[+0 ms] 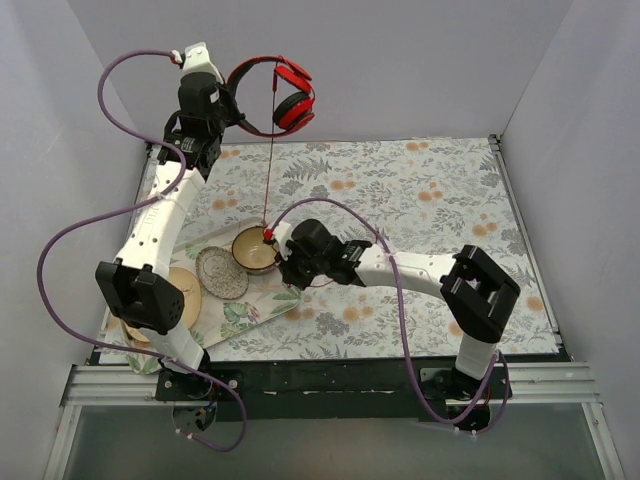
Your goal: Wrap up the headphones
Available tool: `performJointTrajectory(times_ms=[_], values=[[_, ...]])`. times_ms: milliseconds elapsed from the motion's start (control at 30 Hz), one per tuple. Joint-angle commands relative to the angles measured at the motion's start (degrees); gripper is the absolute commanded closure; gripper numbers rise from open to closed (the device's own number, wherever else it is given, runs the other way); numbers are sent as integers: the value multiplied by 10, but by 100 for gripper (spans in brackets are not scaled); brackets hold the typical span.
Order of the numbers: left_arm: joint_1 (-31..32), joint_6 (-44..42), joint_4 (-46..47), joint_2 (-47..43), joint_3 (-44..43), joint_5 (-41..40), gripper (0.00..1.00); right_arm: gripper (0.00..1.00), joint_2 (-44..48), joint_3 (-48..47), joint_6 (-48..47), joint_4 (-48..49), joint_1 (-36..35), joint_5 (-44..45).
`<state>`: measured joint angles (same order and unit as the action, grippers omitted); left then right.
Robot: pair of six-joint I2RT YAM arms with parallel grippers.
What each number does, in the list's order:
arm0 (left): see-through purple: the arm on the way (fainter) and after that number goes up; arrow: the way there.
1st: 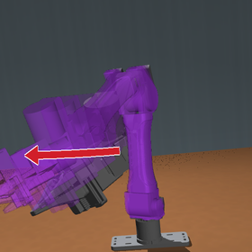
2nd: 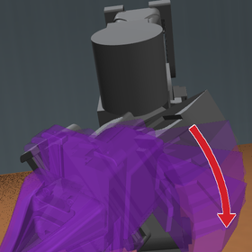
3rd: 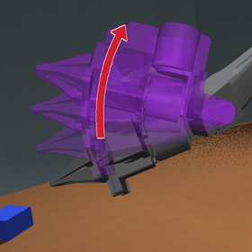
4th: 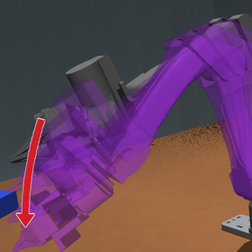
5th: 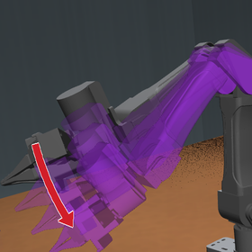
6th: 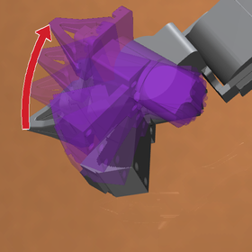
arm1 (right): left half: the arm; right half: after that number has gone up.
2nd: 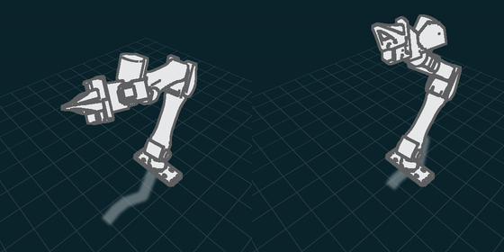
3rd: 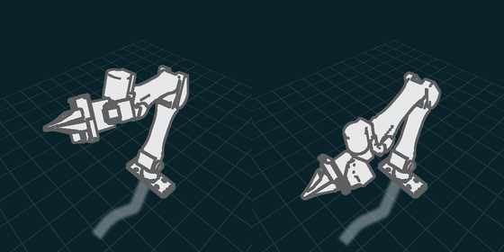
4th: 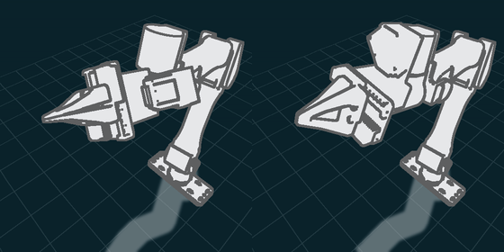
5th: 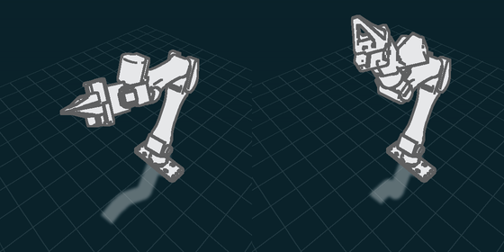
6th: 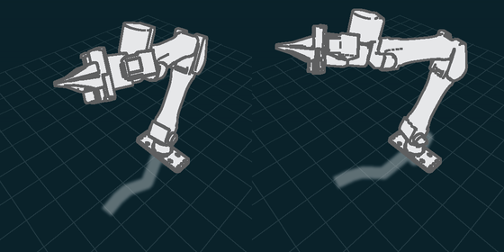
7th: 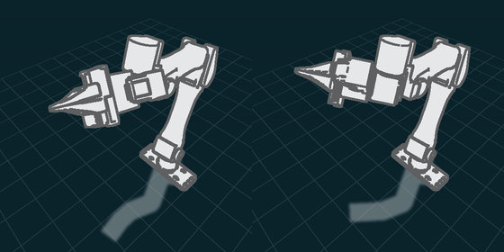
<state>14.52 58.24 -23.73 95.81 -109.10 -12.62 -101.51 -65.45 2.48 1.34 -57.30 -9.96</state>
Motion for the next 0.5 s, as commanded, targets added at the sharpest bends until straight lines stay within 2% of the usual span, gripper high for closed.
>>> performJointTrajectory(times_ms=[0, 67, 233, 333, 467], values=[[1, -105, 164, -15, 60, -93, 100, 99, 4, -78, -68, -178, -56, 84], [2, -158, 246, -21, 126, -121, 100, 99, 11, -103, -69, -242, -68, 120], [6, -341, 399, -32, 248, -108, 100, 99, 81, -146, -79, -297, -69, 179], [22, -412, 449, -47, 319, -84, 100, 99, 123, -175, -95, -312, -62, 256], [63, -536, 495, -73, 407, -66, 100, 99, 145, -227, -111, -331, -30, 303]])
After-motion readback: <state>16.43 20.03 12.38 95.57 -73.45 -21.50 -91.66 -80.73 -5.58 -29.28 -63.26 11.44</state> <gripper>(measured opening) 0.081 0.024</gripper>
